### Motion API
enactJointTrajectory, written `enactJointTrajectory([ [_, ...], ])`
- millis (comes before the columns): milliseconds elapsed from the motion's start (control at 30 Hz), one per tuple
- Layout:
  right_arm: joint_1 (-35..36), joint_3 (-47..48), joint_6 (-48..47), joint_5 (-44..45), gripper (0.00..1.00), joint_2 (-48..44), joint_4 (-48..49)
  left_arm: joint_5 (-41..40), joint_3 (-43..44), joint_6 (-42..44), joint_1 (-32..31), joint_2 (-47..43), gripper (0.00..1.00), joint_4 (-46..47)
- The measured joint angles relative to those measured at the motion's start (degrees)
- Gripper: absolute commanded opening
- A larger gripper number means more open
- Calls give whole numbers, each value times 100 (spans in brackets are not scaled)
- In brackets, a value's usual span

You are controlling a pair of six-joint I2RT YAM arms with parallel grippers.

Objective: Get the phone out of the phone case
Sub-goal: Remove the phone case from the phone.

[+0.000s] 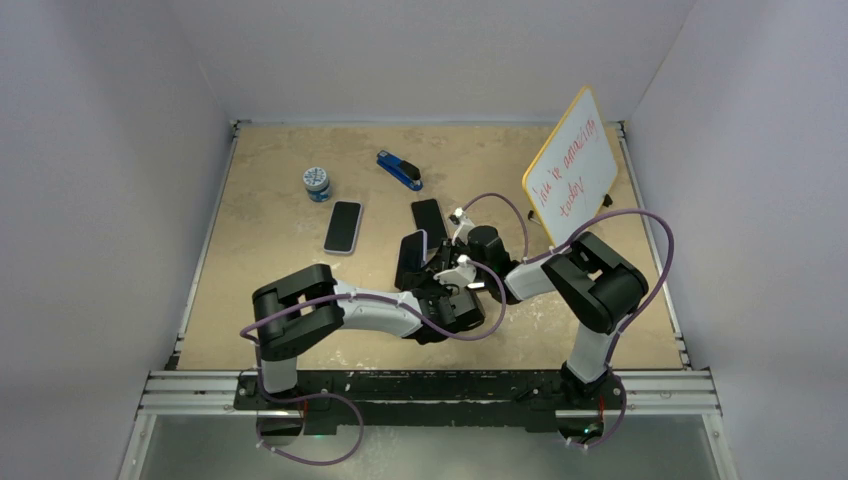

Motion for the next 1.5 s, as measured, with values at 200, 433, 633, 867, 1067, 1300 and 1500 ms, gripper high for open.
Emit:
enactJointTrajectory([
  [200, 37, 0, 87, -15, 0, 35, 109, 186, -9, 11, 13, -184, 0, -249],
  [433, 116, -2, 157, -186, 0, 83, 122, 439, -9, -267, -101, -640, 0, -964],
  [633, 129, -2, 160, -129, 0, 212, 136, 699, 2, -601, -249, -1244, 0, -1456],
  [867, 127, -2, 138, -127, 0, 258, 269, 1016, 400, -850, -282, -1473, 0, -2216],
  [1067, 127, -2, 114, -127, 0, 258, 365, 1239, 680, -968, -225, -1731, 0, -2754],
  [1300, 127, -2, 31, -103, 0, 258, 393, 1410, 776, -1001, 452, -2087, 0, -3053],
  [1500, 127, -2, -31, -55, 0, 258, 391, 1510, 767, -997, 1252, -2524, 0, -3182],
])
